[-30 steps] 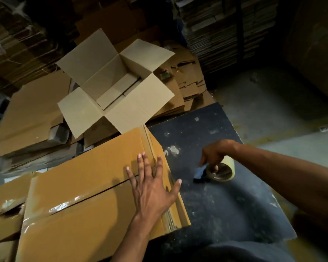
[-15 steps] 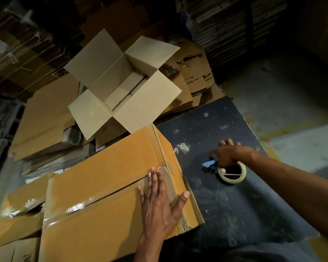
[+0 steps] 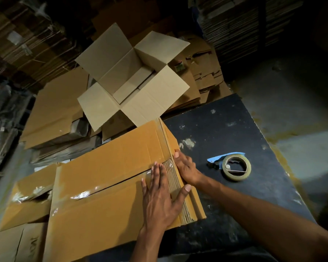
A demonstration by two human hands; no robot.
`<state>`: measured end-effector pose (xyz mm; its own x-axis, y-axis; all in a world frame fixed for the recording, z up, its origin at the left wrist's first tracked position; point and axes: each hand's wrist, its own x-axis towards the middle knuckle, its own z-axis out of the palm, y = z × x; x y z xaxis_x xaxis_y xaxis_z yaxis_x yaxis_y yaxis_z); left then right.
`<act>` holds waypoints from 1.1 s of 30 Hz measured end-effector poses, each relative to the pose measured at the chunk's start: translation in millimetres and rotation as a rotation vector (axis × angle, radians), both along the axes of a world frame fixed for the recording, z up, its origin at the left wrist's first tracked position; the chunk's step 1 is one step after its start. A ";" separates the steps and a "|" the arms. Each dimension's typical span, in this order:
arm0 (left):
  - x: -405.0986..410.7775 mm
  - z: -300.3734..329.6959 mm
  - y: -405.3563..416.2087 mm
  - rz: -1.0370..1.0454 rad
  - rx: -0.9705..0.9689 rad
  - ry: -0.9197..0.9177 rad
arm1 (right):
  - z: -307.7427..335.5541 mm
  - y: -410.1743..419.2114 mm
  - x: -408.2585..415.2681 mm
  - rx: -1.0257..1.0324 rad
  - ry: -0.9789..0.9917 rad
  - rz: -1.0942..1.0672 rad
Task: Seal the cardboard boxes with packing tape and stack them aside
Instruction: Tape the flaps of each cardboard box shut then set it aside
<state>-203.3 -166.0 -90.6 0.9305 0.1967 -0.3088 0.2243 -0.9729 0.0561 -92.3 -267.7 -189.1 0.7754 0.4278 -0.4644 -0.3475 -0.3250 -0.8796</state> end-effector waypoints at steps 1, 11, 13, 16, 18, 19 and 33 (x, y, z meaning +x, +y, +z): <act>-4.9 0.6 1.3 0.016 0.021 -0.012 | -0.6 -4.3 -0.1 -0.022 0.007 0.020; -12.2 0.4 8.8 0.049 -0.024 -0.088 | 53.2 -12.2 16.8 -0.066 -0.174 -0.068; -17.9 2.8 18.1 0.078 -0.051 -0.153 | 63.5 -7.0 27.8 -0.131 -0.246 -0.039; -25.1 3.6 35.4 0.101 -0.004 -0.181 | 67.0 -2.5 38.5 -0.275 -0.333 0.049; -26.3 0.4 42.8 0.062 0.030 -0.203 | 65.2 -2.6 39.6 -0.312 -0.307 0.063; -25.2 -0.9 44.8 0.044 0.029 -0.228 | 64.5 -2.7 38.9 -0.321 -0.303 0.063; -10.5 -4.7 65.6 -0.011 -0.003 -0.258 | 67.6 6.3 27.1 -0.411 -0.275 -0.001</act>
<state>-213.8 -100.5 -95.3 0.9808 0.1853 -0.0611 0.1912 -0.9750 0.1132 -65.2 -261.4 -121.5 0.8933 0.2516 -0.3724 -0.1204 -0.6644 -0.7376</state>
